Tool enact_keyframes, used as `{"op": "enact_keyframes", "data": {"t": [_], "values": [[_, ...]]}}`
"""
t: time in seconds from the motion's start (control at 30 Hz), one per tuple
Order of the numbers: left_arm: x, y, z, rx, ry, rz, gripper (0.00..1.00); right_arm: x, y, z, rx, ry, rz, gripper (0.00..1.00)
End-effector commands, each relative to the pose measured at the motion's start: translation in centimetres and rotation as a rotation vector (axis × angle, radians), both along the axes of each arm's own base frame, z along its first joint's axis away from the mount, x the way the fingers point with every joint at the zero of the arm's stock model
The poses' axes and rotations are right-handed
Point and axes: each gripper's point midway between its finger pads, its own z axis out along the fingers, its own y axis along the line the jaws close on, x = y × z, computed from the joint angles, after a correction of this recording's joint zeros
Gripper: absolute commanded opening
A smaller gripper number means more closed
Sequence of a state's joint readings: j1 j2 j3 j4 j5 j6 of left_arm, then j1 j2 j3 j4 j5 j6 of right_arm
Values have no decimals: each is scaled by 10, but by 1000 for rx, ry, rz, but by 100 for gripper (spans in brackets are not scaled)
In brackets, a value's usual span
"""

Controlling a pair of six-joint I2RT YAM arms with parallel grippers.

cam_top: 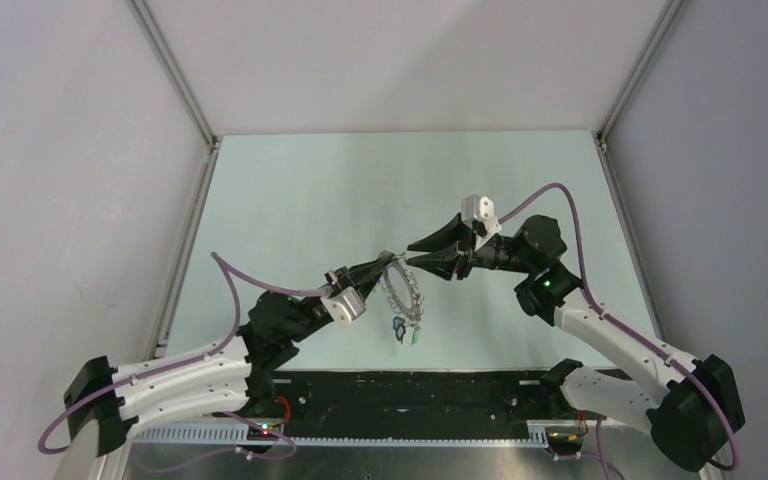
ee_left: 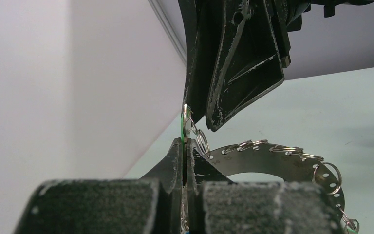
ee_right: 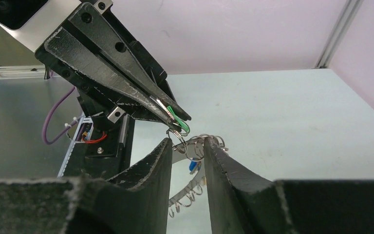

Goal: Remove the keys from the keyring

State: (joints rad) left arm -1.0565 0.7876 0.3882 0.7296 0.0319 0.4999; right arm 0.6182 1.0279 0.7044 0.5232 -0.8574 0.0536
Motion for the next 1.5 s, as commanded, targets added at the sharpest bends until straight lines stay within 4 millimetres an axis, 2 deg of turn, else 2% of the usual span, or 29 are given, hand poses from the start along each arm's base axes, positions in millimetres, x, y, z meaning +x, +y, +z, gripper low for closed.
{"op": "enact_keyframes", "data": {"t": [0.0, 0.5, 0.63, 0.83, 1.0, 1.23, 1.47], "values": [[-7, 5, 35, -84, -73, -11, 0, -7, 5, 26, 44, -66, 43, 33], [-8, 9, 41, -95, -90, -4, 0, -9, 12, 14, 20, -7, 81, 13], [-9, 9, 41, -95, -90, -5, 0, -12, 14, 13, 21, -7, 96, 0], [-8, 10, 40, -93, -92, 3, 0, -14, 9, 11, -2, -39, 82, 0], [-7, 9, 37, -84, -91, 2, 0, -17, 8, 7, -37, -159, 55, 0], [-5, 3, 28, -43, -82, 13, 0, -12, 7, 14, -62, -327, -63, 0], [1, -2, 16, 9, -58, 43, 0, -14, 10, 13, -101, -435, -120, 0]]}}
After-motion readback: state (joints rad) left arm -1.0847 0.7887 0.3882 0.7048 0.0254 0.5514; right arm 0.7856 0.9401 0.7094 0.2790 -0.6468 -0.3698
